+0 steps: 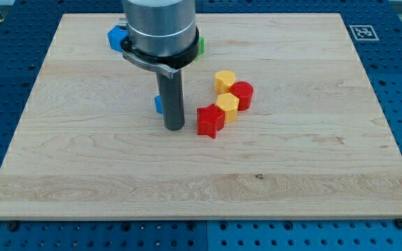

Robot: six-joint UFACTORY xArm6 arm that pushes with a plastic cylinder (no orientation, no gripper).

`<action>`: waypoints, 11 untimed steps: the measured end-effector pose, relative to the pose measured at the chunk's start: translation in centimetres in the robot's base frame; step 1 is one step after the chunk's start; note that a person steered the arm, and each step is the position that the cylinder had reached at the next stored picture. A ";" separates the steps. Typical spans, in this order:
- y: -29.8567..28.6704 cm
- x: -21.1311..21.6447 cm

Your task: Move the blue cube towards center

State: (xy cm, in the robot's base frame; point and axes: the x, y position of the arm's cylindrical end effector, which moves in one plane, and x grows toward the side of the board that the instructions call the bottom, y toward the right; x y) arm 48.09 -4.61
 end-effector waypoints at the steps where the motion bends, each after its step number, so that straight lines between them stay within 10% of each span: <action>1: -1.2 0.0; 4: -6.7 -7.6; 9: -4.8 -4.4; 11: -12.9 -15.8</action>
State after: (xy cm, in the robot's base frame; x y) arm 32.27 -17.54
